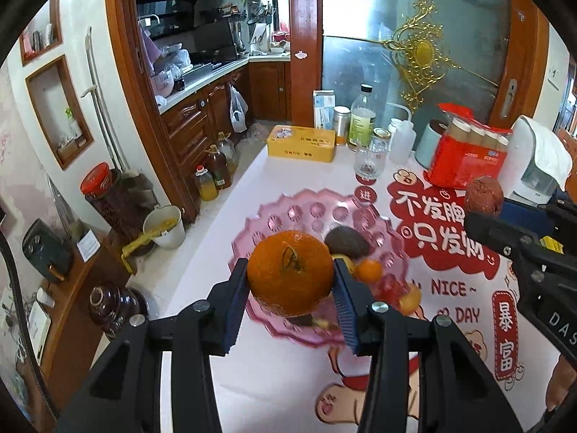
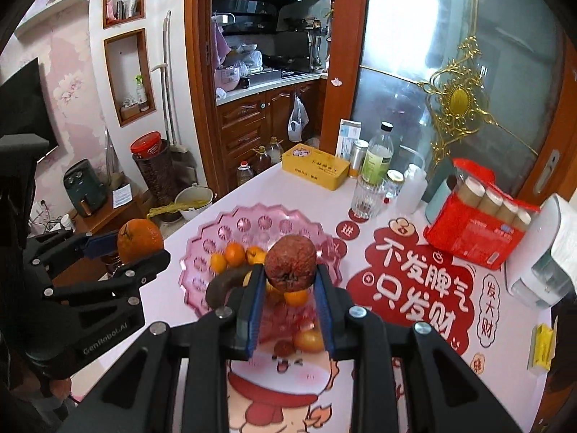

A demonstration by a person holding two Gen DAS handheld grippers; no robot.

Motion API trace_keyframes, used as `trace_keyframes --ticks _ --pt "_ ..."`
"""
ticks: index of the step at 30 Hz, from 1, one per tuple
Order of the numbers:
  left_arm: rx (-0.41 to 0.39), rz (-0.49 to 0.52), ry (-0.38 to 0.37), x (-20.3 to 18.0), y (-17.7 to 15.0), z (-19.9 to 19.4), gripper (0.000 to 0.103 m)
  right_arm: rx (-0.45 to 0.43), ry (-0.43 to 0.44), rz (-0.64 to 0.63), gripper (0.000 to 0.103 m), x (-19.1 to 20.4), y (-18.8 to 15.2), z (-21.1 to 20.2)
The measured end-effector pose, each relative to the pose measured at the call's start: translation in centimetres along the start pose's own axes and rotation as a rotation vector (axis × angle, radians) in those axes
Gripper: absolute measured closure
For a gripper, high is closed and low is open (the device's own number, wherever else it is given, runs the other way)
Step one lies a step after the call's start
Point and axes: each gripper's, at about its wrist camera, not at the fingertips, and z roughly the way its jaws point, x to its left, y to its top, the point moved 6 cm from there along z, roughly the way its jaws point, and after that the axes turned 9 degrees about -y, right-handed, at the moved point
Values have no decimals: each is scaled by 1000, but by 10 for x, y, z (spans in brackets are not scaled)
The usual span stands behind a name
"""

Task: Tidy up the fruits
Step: 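Lower orange and lychee into the pink bowl and open both grippers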

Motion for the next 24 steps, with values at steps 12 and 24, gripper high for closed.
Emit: trace_keyframes --ticks 12,24 --pt "85 -25 -8 39 36 100 59 127 -7 67 76 5 19 99" --pt "260 -63 -23 53 6 213 59 310 33 78 76 22 -10 203"
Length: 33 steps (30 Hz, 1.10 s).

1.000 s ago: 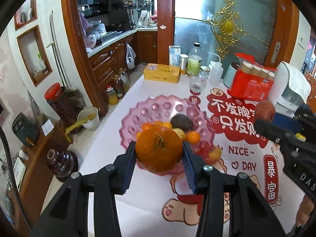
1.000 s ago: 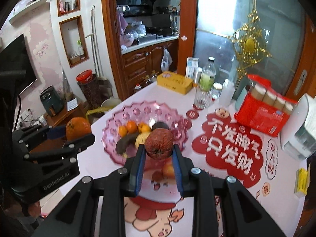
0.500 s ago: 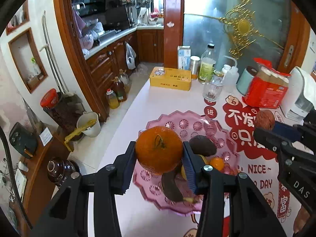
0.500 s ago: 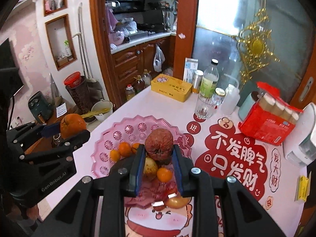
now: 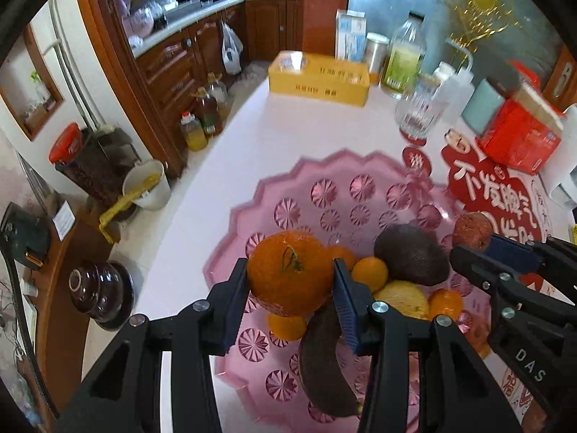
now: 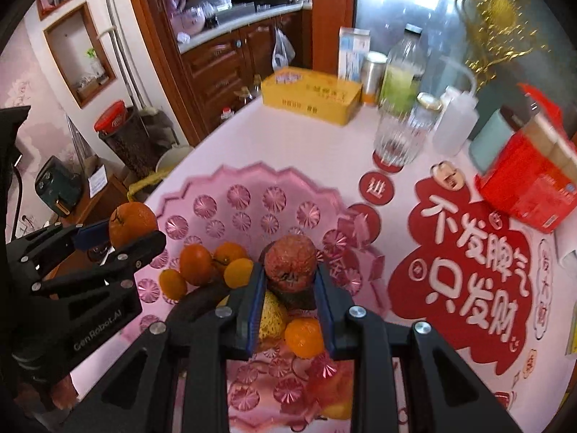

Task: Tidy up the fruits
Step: 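Lower orange and lychee into the pink bowl and open both grippers, then withdraw both tools from the bowl toward the apple and lychee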

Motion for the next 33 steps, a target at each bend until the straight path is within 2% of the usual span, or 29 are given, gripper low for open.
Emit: trace_keyframes --ticks 4,9,11,12,16,19,23,33 --pt "35 -9 -3 1 -4 20 59 32 9 -21 76 7 -1 20" --pt "48 -18 2 5 -7 29 59 23 18 -44 75 14 5 29" --pt "48 -19 6 7 -7 29 49 18 19 -57 75 17 8 29" --pt "41 -20 9 7 -7 28 38 18 22 -61 75 17 8 30" --pt "10 -23 45 14 -5 17 28 -4 26 -65 71 19 11 27" --pt "1 -41 44 19 -5 11 21 -21 27 -57 69 17 13 21" --pt "-4 -62 29 20 -8 3 19 -44 36 -39 65 14 11 10" --pt "-23 -38 36 6 -19 -30 18 -57 58 -28 64 11 -3 -18"
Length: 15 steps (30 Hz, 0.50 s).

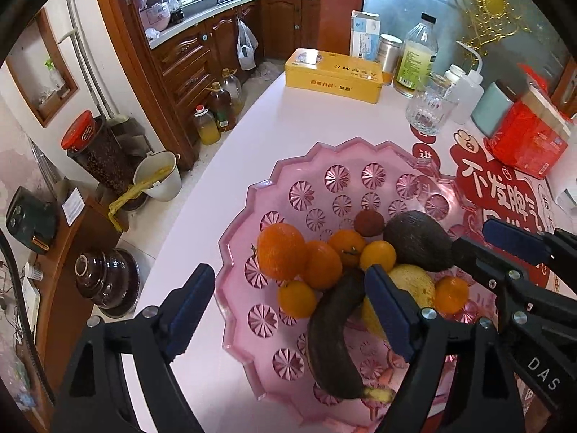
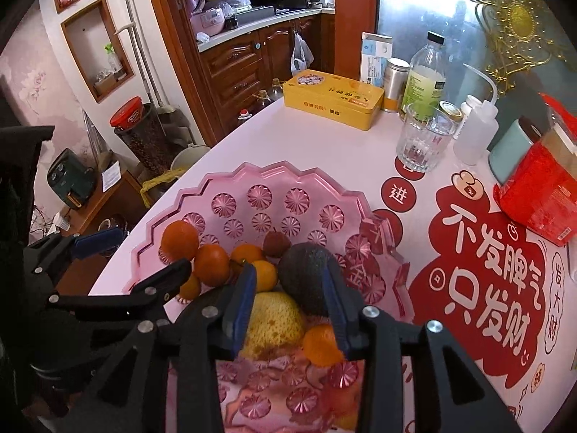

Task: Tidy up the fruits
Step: 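Withdraw both tools from the bowl toward the apple and lychee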

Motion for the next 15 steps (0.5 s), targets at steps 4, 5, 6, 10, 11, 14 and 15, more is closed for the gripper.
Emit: trace_keyframes --ticks 4,5,6,10,11,14,15 --pt "-20 2 2 -3 -6 -22 15 -11 2 0 64 -1 -6 -15" --pt "-24 4 3 -3 -7 -26 15 -14 3 0 64 0 -8 -19" --pt "-29 6 5 -4 -8 -31 15 -17 5 0 64 0 -10 -24" --pt "-53 15 1 -9 -17 -57 14 -38 22 8 64 0 -16 -46" --pt "-59 14 1 -10 -20 -65 13 -43 24 9 64 1 -17 -49" --pt "-77 15 5 -13 -27 -82 12 -67 32 9 64 0 -22 -67" --pt "-81 16 6 -15 -29 -86 11 -75 35 9 64 -1 -23 -73"
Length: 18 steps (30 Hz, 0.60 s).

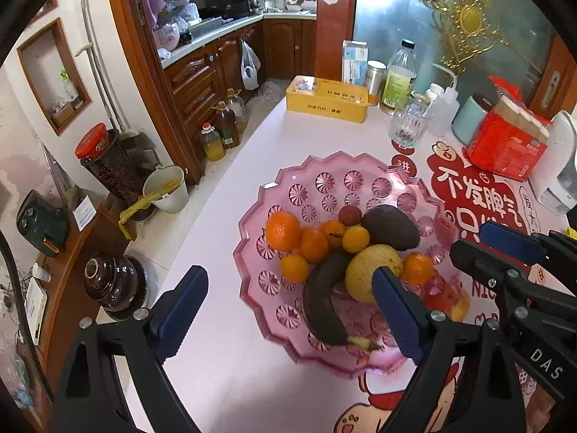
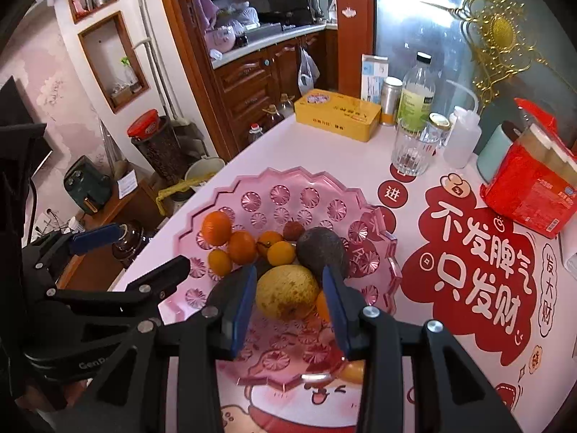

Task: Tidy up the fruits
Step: 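Withdraw both tools from the bowl toward the apple and lychee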

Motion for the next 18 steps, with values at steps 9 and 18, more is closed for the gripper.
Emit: trace_keyframes --ticks 9,18 --pt "-65 23 24 -23 -15 -54 7 -75 19 -1 62 -8 -12 -49" --pt "-73 91 30 -72 -38 -77 7 -110 11 11 60 -38 -35 -76"
